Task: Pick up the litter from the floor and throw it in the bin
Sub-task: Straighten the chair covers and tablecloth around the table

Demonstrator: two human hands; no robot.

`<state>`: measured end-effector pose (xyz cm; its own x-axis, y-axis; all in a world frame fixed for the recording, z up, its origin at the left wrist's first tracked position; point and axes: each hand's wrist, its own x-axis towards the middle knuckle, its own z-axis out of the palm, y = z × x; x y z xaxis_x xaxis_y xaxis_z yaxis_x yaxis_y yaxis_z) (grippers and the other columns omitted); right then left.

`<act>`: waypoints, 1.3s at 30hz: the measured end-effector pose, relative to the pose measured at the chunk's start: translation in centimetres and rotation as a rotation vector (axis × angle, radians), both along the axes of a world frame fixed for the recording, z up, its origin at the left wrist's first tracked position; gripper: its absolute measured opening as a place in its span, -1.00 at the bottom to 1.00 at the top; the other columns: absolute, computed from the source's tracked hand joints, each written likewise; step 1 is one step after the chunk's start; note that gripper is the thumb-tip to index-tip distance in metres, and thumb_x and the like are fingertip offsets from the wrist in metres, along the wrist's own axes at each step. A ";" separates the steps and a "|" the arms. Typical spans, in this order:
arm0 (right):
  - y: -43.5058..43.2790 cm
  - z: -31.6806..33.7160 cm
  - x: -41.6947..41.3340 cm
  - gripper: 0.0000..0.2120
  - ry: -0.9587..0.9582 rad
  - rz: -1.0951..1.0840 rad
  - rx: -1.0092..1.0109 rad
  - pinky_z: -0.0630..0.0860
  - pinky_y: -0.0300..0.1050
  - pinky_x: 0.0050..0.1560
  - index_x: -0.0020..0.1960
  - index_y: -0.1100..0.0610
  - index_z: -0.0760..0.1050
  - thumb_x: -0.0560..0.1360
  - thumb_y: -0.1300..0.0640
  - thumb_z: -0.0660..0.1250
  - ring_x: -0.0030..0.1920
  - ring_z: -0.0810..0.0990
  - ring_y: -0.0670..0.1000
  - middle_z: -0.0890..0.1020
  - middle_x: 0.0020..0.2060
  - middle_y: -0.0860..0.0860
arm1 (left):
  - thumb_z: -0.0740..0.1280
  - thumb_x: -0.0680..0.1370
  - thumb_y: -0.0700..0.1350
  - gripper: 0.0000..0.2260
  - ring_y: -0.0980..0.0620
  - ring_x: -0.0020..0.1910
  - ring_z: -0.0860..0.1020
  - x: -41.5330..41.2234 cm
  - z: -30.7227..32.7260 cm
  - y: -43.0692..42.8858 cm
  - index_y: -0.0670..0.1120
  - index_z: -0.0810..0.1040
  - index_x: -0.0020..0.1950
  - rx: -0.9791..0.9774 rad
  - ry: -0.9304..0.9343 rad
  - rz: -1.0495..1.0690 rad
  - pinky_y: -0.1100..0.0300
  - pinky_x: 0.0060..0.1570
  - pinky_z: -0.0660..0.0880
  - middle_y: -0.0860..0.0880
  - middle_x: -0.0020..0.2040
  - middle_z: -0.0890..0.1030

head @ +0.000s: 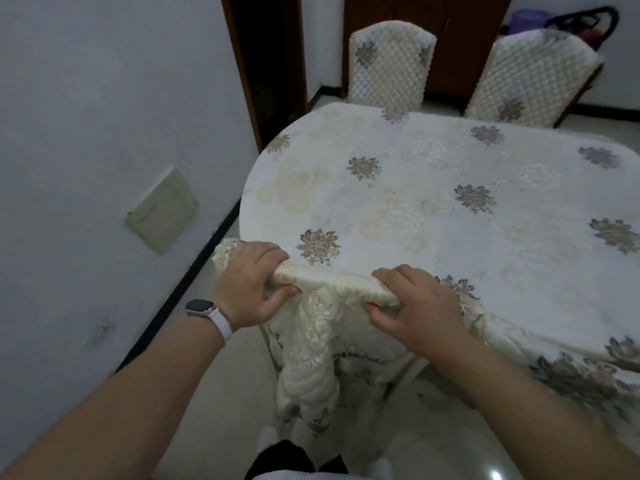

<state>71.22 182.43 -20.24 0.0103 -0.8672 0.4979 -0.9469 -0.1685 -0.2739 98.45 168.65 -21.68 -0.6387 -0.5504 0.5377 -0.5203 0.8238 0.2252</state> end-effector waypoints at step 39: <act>-1.7 -1.2 7.0 -0.67 0.144 -0.242 0.051 0.27 -0.21 -0.43 -0.09 0.09 0.60 0.35 -0.16 0.34 -0.32 0.53 0.09 0.56 -0.29 0.02 | 0.25 0.53 0.19 -0.58 -0.13 -0.08 0.49 3.3 -1.9 -6.0 -0.17 0.57 0.01 0.002 -0.005 -0.203 -0.01 0.01 0.34 -0.11 -0.09 0.56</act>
<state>78.21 180.76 -21.47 -0.1326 -0.8767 0.4623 -0.9876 0.0775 -0.1363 101.75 162.70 -23.60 -0.7392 -0.4113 0.5332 -0.3450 0.9113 0.2246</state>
